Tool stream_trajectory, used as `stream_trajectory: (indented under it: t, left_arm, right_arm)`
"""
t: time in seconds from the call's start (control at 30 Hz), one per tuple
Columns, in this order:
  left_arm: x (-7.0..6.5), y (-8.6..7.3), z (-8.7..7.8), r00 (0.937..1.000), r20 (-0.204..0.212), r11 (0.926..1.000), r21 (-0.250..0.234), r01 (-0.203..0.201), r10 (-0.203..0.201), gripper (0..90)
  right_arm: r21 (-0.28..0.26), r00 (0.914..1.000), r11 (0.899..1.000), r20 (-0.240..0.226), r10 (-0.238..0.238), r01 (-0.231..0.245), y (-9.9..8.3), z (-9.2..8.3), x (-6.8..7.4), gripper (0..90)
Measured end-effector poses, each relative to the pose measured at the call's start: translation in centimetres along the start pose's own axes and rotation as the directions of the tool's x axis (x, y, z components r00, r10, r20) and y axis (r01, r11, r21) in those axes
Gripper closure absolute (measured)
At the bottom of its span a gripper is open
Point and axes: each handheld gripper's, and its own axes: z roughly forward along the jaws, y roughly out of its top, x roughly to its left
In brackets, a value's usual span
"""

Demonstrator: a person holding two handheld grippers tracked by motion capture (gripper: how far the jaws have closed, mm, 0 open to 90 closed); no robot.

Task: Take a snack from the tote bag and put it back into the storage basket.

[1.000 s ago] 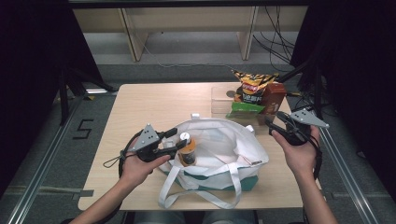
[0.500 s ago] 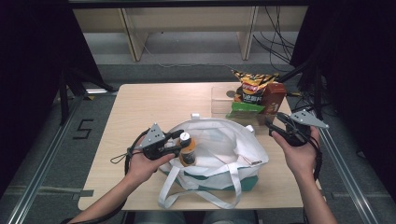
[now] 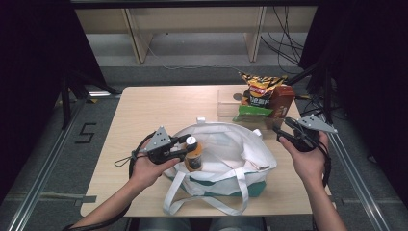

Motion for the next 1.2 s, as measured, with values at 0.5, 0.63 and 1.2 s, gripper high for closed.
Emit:
stream_trajectory:
  t: [0.5, 0.63, 1.2]
  left_arm:
    - [-0.1, 2.0, 0.2, 0.9996, 0.030, 0.9987, -0.051, 0.003, -0.002, 59.2]
    - [-0.1, 2.7, 0.3, 0.9993, 0.038, 0.9977, -0.067, -0.002, 0.005, 59.3]
    - [-0.3, 5.9, 0.9, 0.9976, 0.065, 0.9901, -0.140, -0.013, 0.023, 59.3]
  right_arm:
    - [0.010, 0.9999, 1.000, 0.002, 0.012, -0.013, 0.1, -0.2, 0.0, 47.8]
    - [-0.006, 0.9997, 1.000, 0.015, 0.020, -0.020, 0.0, -0.1, 0.0, 47.7]
    - [0.008, 1.0000, 1.000, -0.003, -0.006, 0.006, 0.0, -0.1, -0.2, 47.8]
